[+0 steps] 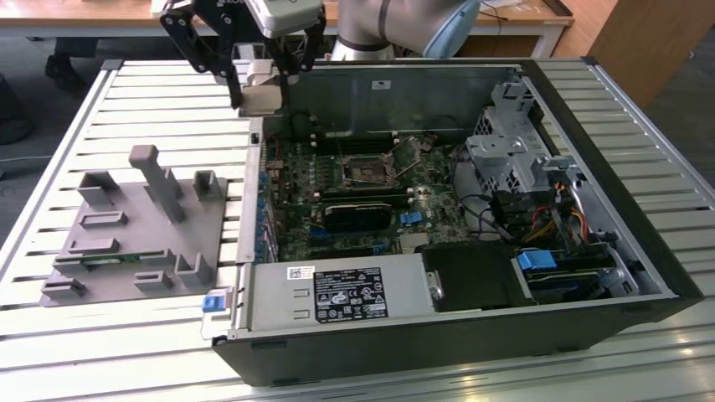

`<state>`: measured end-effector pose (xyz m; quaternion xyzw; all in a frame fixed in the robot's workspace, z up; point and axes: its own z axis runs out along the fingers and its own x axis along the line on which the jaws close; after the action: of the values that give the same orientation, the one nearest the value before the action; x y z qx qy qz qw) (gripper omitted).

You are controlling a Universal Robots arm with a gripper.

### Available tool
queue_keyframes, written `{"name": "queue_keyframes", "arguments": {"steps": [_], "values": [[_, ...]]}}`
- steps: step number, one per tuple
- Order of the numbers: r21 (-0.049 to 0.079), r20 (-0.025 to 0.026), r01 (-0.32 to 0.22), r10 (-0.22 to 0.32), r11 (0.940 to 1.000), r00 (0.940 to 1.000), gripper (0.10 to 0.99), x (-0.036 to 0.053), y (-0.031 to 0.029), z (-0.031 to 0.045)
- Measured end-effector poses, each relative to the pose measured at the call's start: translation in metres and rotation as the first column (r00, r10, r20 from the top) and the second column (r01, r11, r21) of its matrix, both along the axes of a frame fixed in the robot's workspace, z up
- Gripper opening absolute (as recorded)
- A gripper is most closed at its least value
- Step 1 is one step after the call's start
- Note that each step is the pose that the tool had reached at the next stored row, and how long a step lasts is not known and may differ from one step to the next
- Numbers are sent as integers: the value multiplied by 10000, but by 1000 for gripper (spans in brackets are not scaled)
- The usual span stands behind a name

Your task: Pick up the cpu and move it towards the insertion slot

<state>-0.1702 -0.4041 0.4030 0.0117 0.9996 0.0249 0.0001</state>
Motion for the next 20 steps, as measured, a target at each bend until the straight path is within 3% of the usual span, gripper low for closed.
{"name": "queue_keyframes", "arguments": {"steps": [20], "values": [[0,1,0,0,10000,10000,537,167,34,0]]}}
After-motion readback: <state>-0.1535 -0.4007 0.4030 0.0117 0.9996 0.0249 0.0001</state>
